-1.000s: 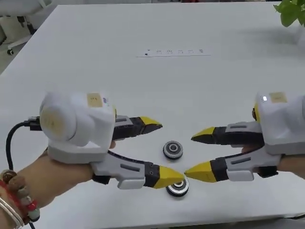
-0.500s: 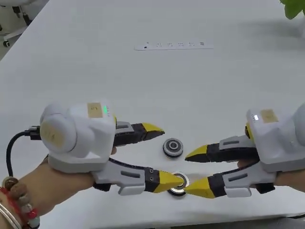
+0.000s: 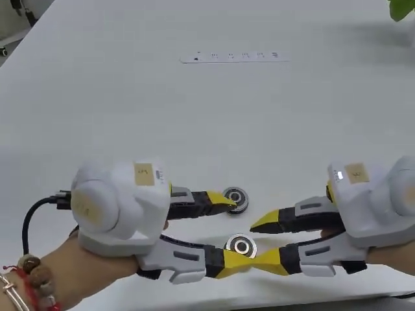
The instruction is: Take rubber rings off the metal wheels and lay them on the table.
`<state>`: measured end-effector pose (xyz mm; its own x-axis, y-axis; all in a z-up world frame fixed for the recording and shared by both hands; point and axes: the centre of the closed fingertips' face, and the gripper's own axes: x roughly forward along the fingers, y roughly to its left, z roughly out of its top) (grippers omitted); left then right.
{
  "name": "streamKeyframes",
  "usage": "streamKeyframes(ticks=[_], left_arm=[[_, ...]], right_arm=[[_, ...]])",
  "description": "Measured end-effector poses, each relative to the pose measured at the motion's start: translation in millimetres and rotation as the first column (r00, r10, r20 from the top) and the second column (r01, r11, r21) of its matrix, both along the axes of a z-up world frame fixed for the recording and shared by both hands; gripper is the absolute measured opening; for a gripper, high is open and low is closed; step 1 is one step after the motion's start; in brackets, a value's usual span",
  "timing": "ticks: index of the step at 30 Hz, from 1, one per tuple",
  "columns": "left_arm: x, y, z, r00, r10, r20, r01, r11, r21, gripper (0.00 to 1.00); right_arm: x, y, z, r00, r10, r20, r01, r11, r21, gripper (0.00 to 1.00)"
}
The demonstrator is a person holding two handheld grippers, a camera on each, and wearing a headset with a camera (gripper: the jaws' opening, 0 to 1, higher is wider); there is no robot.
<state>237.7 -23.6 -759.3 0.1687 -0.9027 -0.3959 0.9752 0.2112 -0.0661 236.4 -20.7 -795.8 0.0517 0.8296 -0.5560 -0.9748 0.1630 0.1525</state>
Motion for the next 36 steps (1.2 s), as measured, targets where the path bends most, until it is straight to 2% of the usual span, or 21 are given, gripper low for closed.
streamKeyframes(ticks=[5,7,14,17,22,28,30,36], left_arm=[[0.0,-1.5,-10.6,1.0,0.0,-0.009,0.001,1.0,0.02,0.39],[0.0,-2.0,-13.5,1.0,0.001,-0.013,0.0,1.0,0.027,0.33],[0.4,-3.6,-18.9,1.0,-0.008,0.0,0.008,0.999,0.039,0.26],[-4.3,-5.0,-22.2,0.999,-0.032,0.009,0.031,0.998,0.051,0.21],[-6.6,-4.5,-30.8,0.999,-0.046,0.022,0.044,0.995,0.092,0.2],[-1.8,-3.3,-28.9,0.999,-0.026,0.029,0.023,0.996,0.084,0.17],[-1.8,-3.3,-29.1,0.999,-0.031,0.042,0.027,0.996,0.083,0.15],[-1.6,-2.3,-29.2,0.999,-0.027,0.04,0.024,0.997,0.077,0.15]], right_arm=[[-5.8,0.7,-7.7,1.0,0.018,-0.01,-0.018,0.999,-0.026,0.22],[-4.9,0.0,-8.2,1.0,0.014,-0.009,-0.015,0.999,-0.028,0.23],[-3.2,-1.2,-9.9,1.0,0.011,-0.006,-0.011,0.999,-0.032,0.2],[-3.7,-0.5,-9.8,1.0,0.018,0.003,-0.018,0.999,-0.035,0.2],[-3.4,-0.3,-9.9,0.999,0.029,0.02,-0.028,0.999,-0.04,0.19],[-3.2,-0.8,-10.2,0.999,0.029,0.022,-0.028,0.999,-0.044,0.18],[-2.9,-1.0,-10.3,0.999,0.03,0.025,-0.029,0.999,-0.046,0.18],[-2.2,-2.2,-11.1,0.999,0.031,0.029,-0.029,0.998,-0.053,0.16]])
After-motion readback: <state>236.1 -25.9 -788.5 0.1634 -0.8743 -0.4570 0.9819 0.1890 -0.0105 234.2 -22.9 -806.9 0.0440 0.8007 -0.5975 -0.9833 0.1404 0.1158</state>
